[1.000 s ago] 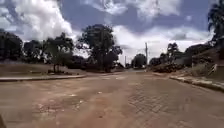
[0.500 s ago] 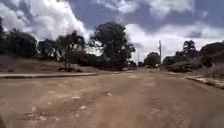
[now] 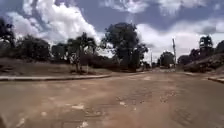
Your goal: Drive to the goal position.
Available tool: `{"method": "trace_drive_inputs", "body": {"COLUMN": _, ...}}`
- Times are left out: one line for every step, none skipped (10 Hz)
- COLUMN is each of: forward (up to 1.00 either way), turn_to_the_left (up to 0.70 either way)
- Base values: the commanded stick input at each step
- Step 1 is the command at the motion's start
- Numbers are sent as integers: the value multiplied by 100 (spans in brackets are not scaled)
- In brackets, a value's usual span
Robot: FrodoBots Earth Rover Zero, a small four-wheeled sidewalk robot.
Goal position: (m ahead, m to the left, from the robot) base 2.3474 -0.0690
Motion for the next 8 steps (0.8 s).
{"method": "trace_drive_inputs", "body": {"forward": 100, "turn_to_the_left": 0}}
{"method": "trace_drive_inputs", "body": {"forward": 100, "turn_to_the_left": 0}}
{"method": "trace_drive_inputs", "body": {"forward": 100, "turn_to_the_left": 0}}
{"method": "trace_drive_inputs", "body": {"forward": 100, "turn_to_the_left": -9}}
{"method": "trace_drive_inputs", "body": {"forward": 100, "turn_to_the_left": -27}}
{"method": "trace_drive_inputs", "body": {"forward": 100, "turn_to_the_left": -27}}
{"method": "trace_drive_inputs", "body": {"forward": 100, "turn_to_the_left": -25}}
{"method": "trace_drive_inputs", "body": {"forward": 100, "turn_to_the_left": -6}}
